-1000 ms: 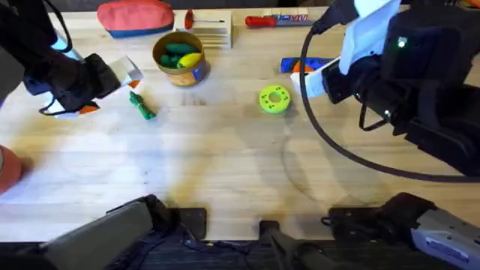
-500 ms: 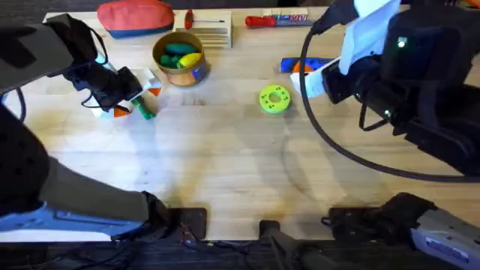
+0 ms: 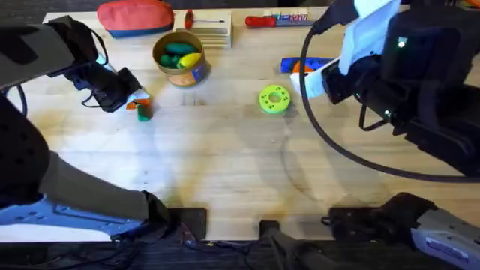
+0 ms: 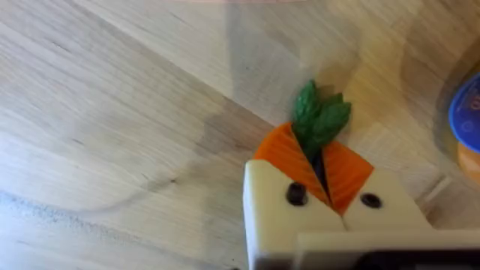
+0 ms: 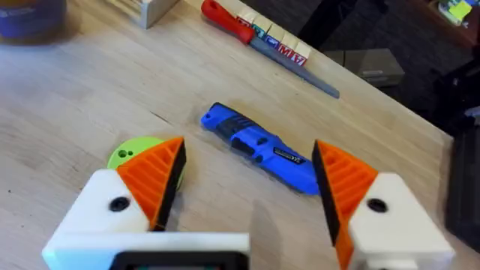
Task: Pick up the gripper from the table and insert it into the empty holder that is missing its gripper. Then pick up a screw, insert it into the mounting hole, and use the screwdriver to tighten it. Finally, clean up the table by picking up the vegetable and placing it into the bucket.
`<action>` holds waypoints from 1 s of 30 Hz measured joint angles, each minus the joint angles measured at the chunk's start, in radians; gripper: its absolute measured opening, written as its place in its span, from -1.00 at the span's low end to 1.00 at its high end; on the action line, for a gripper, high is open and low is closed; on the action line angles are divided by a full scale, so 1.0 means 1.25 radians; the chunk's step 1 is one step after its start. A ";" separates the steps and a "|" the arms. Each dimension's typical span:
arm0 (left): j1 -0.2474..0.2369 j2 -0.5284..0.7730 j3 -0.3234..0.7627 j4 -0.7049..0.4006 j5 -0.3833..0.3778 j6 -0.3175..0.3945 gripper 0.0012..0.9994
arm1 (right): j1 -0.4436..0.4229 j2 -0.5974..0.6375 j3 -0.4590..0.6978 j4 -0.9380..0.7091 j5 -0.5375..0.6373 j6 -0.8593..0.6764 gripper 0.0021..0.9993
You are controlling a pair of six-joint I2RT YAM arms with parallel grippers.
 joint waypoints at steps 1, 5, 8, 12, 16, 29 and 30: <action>-0.001 0.003 0.000 0.001 0.002 -0.001 -0.97 | 0.000 0.000 0.000 0.000 0.000 0.000 0.99; 0.000 0.003 0.000 -0.001 0.010 -0.001 -0.97 | 0.000 0.000 0.000 0.000 0.000 0.000 0.99; -0.001 -0.001 0.000 -0.018 0.016 -0.001 -0.97 | 0.000 0.000 0.000 0.000 0.000 0.000 0.99; -0.001 -0.048 0.000 -0.050 0.017 -0.001 -0.97 | 0.000 0.000 0.000 0.000 0.000 0.000 0.99; -0.002 -0.166 0.001 -0.078 0.017 -0.001 -0.98 | 0.000 0.000 0.000 0.000 0.000 0.000 0.99; -0.167 -0.386 0.019 0.073 0.104 0.003 -0.98 | 0.000 0.000 0.000 0.000 0.000 0.000 0.99; -0.183 -0.378 0.019 0.097 0.107 0.009 -0.98 | 0.000 0.000 0.000 0.000 0.000 0.000 0.99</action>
